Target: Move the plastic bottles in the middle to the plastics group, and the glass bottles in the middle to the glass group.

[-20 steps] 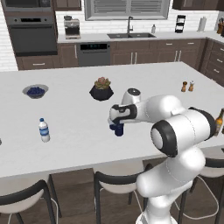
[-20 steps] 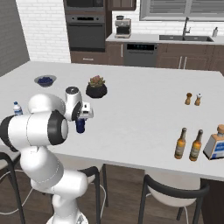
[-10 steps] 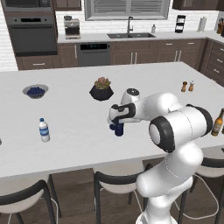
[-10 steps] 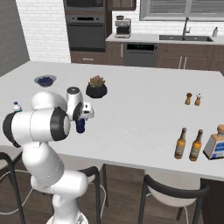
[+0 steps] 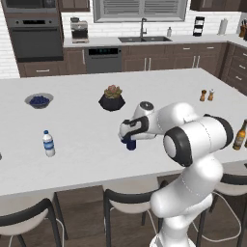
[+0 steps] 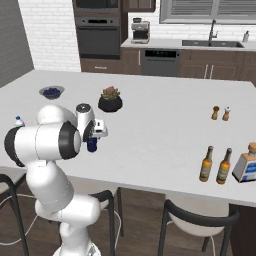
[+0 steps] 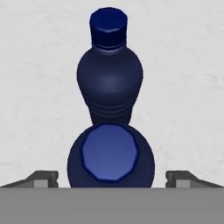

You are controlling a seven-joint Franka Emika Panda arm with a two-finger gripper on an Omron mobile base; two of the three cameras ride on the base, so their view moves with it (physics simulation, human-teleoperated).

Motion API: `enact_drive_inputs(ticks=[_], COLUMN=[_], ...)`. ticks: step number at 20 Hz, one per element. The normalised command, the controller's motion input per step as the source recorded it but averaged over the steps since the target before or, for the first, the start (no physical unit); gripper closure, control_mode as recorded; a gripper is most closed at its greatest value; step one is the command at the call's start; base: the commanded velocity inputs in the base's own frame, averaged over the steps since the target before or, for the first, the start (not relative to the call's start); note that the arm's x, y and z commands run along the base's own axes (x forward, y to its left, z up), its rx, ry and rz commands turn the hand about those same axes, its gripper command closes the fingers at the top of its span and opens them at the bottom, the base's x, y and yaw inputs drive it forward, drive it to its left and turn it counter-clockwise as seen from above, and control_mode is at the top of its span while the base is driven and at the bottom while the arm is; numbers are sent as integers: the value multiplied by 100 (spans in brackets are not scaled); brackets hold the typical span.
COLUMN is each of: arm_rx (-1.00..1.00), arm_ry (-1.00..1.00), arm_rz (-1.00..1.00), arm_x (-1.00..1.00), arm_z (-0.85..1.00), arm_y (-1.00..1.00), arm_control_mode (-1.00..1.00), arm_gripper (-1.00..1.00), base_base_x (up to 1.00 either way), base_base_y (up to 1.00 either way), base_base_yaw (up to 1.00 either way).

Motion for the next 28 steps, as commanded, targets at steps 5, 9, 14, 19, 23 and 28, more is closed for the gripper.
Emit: enact_drive_inputs(ticks=[5,9,14,19,23,28], arm_rx=[0,2,5,2,0,-3], arm_ry=[0,-5,-12,-2,0,5], arm_rz=[0,6,13,18,14,9], arm_x=[-4,-77,-89,-23,0,24], arm_z=[0,4,22,45,53,29], arm_y=[0,0,6,68,100,100], arm_control_mode=[-100,-100,-100,-100,-100,-100], arm_gripper=[100,100,100,100,100,100], base_base_x=[0,0,0,0,0,0], base_base_y=[0,0,0,0,0,0], base_base_yaw=[0,0,0,0,0,0])
